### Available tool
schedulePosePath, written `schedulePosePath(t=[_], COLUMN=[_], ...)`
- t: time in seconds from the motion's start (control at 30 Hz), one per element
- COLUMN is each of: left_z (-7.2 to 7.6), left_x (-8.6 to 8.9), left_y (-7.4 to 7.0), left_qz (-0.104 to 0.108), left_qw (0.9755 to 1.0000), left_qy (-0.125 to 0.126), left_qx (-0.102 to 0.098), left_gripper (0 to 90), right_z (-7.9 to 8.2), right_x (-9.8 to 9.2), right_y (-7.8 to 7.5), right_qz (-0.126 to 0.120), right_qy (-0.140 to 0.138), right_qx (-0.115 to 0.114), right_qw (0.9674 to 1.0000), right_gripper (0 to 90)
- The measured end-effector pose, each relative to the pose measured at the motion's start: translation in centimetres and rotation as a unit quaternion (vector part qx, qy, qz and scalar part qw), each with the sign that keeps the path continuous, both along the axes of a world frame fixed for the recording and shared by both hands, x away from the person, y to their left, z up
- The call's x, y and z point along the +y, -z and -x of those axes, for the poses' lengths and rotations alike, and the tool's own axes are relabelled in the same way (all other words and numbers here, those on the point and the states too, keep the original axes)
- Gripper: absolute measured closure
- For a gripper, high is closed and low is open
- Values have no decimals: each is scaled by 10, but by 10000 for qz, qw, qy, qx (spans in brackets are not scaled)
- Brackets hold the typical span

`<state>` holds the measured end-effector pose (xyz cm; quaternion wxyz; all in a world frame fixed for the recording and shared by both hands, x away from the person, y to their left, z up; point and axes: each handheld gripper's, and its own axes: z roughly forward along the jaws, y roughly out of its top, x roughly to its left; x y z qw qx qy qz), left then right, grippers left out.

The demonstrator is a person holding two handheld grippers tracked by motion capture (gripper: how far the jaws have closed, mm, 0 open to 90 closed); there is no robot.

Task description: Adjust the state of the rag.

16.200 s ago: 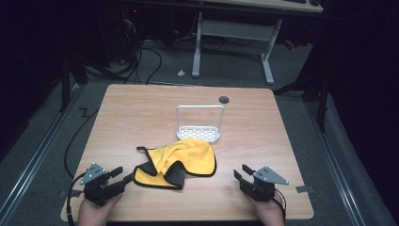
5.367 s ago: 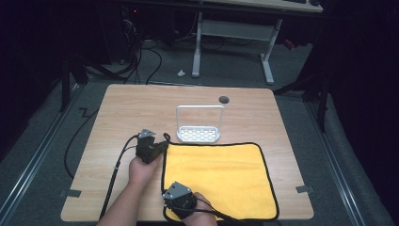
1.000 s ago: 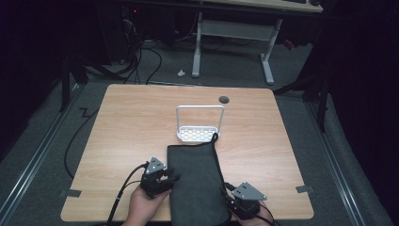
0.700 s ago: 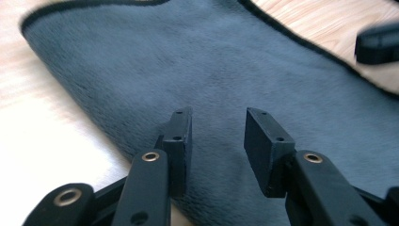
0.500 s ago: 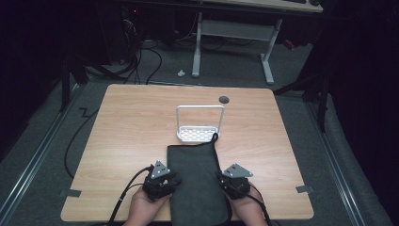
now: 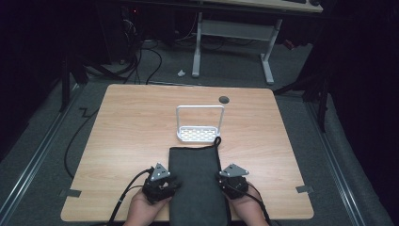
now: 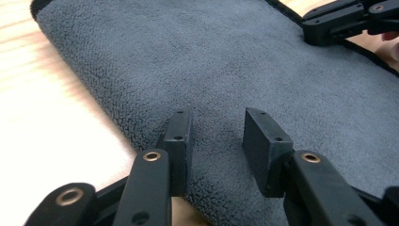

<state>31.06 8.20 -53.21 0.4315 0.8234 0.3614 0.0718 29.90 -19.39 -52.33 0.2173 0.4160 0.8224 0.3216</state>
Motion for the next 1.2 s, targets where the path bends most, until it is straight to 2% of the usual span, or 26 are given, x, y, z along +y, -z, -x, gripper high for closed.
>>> schedulePosePath(t=[0.27, 0.4, 0.47, 0.53, 0.63, 0.7, 0.77, 0.8, 0.87, 0.9, 1.0, 1.1, 1.17, 1.2], left_z=[21, 26, 24, 20, 10, -3, -18, -26, -40, -46, -57, -66, -71, -71], left_x=[-4, -6, -4, -2, 5, 10, 14, 15, 14, 13, 4, -1, -1, -1], left_y=[-2, -3, -4, -5, -10, -12, -11, -11, -11, -11, -11, -8, -3, -2], left_qz=[-23, -70, 10, 123, 310, 409, 498, 581, 595, 584, 468, 474, 526, 536], left_qw=[9996, 9994, 9993, 9992, 9993, 9987, 9971, 9960, 9943, 9937, 9942, 9926, 9907, 9907], left_qy=[226, 298, 296, 253, -49, -312, -548, -646, -846, -896, -905, -994, -1025, -998], left_qx=[152, 143, 248, 296, 197, 65, 169, 227, 275, 333, 343, 514, 725, 748], left_gripper=[632, 625, 622, 610, 550, 486, 420, 408, 393, 384, 377, 377, 379, 370], right_z=[35, 44, 45, 44, 43, 42, 40, 40, 40, 40, 39, 40, 40, 41], right_x=[-12, -15, -15, -16, -19, -21, -22, -22, -23, -23, -24, -24, -23, -23], right_y=[1, 2, 2, 0, -4, -4, -3, -3, -4, -4, -4, -3, -4, -4], right_qz=[-132, -202, -227, -365, -517, -549, -583, -594, -602, -598, -603, -578, -572, -563], right_qy=[-174, -189, -192, -157, -36, -2, 40, 50, 92, 107, 131, 129, 126, 126], right_qx=[24, 23, 15, -3, -113, -132, -129, -138, -158, -170, -168, -161, -166, -186], right_qw=[9998, 9996, 9996, 9992, 9986, 9984, 9982, 9981, 9980, 9980, 9980, 9981, 9981, 9982], right_gripper=[851, 841, 828, 807, 781, 763, 750, 743, 736, 733, 729, 727, 726, 727])
